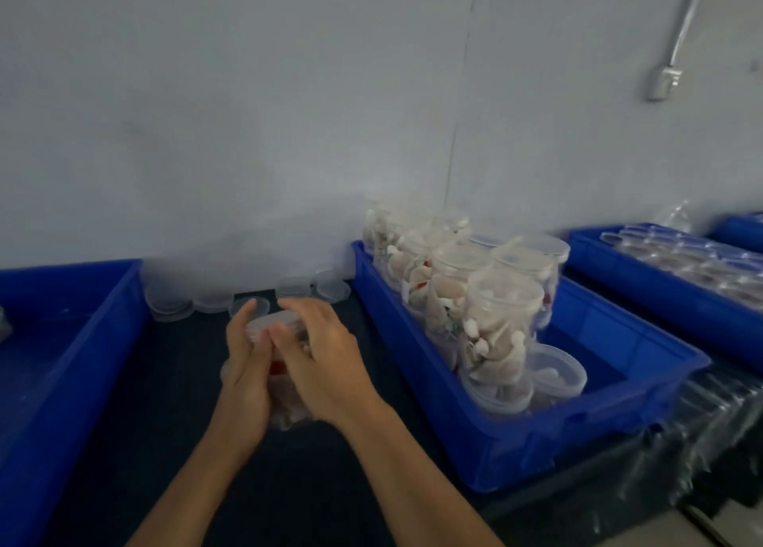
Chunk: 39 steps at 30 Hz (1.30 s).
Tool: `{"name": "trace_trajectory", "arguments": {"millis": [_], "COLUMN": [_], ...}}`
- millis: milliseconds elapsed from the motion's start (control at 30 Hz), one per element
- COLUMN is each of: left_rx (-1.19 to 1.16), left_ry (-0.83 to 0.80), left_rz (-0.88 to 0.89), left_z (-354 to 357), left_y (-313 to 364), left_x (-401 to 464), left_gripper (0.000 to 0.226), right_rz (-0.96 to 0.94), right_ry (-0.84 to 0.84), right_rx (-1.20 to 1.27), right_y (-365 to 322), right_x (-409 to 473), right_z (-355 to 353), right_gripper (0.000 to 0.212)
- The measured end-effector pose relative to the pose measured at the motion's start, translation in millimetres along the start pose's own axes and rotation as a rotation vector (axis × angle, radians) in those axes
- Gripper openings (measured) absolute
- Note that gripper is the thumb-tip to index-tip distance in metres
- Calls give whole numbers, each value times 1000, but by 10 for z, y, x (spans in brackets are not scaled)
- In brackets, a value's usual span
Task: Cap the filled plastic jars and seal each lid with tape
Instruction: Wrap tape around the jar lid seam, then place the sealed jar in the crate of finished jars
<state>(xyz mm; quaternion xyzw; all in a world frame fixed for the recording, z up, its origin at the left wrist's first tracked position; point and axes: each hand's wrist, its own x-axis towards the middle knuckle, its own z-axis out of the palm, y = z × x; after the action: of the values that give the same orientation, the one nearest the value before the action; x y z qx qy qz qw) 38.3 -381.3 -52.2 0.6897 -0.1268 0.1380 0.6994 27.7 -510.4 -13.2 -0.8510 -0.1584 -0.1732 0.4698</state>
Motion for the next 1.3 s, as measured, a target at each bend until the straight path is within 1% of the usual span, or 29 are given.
{"name": "trace_trajectory", "arguments": {"millis": [33,100,133,167,267,367,467,567,633,700,833,967,1100,1233,1300], "left_rx": [-12,-36,-40,-44,-62,-44,2,-75,-66,-39,168,333,574,814,943], "left_ry": [-7,-16,-27,-32,-94,-178,-293,-372,-452,-536,-574,-647,-698,-760,-750], "left_rz": [22,60,83,109,185,321,427,405,456,491,593,591,622,592,616], "left_z": [47,129,192,214,398,569,805,1165,1436,1701,2231,2553,2607,2620,2637], "left_y": [78,249,352,478,801,1056,1295,1586,1725,1826,1946,1872,1619,1394,1338], "left_x": [38,139,190,237,325,352,381,357,342,336,336,324,351,375,392], "left_gripper": [46,71,75,74,60,43,51,62,49,43,47,55,67,68,69], "right_rz": [-16,-58,-75,-95,-147,-199,-239,-247,-264,-296,-262,-182,-91,-38,-16], "right_ry": [35,91,118,139,237,302,358,425,489,574,703,821,840,816,824], "right_rx": [-24,-44,-52,-62,-97,-118,-153,-130,-46,22,126,123,118,211,258], "right_y": [-60,-195,-254,-348,-572,-769,-889,-908,-867,-798,-504,-74,409,783,903], "right_x": [27,95,124,164,217,226,186,77,-45,-185,-432,-573,-660,-732,-741], "right_z": [-64,-204,-299,-371,-679,-1034,-1422,-1835,-2128,-2409,-2864,-3007,-2877,-2621,-2526], "right_gripper": [41,44,45,46,47,46,38,27,21,17,17,21,21,22,24]}}
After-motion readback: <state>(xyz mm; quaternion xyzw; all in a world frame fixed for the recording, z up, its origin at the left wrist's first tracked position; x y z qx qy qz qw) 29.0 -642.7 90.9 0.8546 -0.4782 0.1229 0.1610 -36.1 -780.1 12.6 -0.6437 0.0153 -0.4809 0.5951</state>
